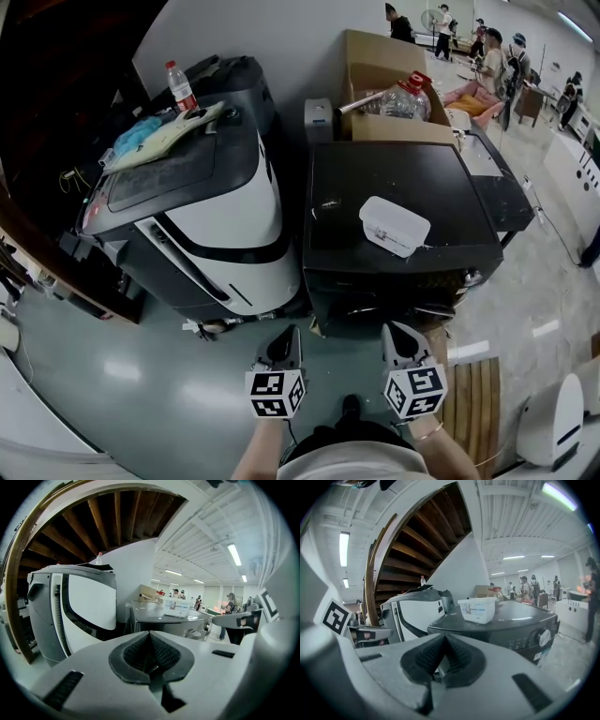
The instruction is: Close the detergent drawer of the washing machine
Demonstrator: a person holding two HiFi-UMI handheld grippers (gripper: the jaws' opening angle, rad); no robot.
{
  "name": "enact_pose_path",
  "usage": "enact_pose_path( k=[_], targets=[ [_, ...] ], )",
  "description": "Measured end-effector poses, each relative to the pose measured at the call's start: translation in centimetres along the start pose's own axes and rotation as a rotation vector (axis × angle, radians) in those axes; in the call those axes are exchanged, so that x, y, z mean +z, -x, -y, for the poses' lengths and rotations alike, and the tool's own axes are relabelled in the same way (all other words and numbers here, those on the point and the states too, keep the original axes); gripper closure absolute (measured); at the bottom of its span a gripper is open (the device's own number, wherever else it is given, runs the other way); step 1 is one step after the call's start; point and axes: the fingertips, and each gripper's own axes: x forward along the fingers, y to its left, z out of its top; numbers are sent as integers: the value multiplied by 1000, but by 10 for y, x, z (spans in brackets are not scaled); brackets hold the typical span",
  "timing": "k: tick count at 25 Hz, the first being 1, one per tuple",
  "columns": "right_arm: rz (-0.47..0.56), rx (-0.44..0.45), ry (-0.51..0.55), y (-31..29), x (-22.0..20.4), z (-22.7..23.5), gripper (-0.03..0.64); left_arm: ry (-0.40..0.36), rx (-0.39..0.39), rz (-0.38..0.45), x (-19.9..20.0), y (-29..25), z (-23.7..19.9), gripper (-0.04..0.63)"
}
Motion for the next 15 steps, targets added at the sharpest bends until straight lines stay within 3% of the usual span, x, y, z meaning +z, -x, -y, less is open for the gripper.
enact_pose_path(
  k=[15],
  targets=[
    [-21, 8, -11, 0, -8, 7, 615, 4, -13, -22, -11, -3, 12, 600]
  ],
)
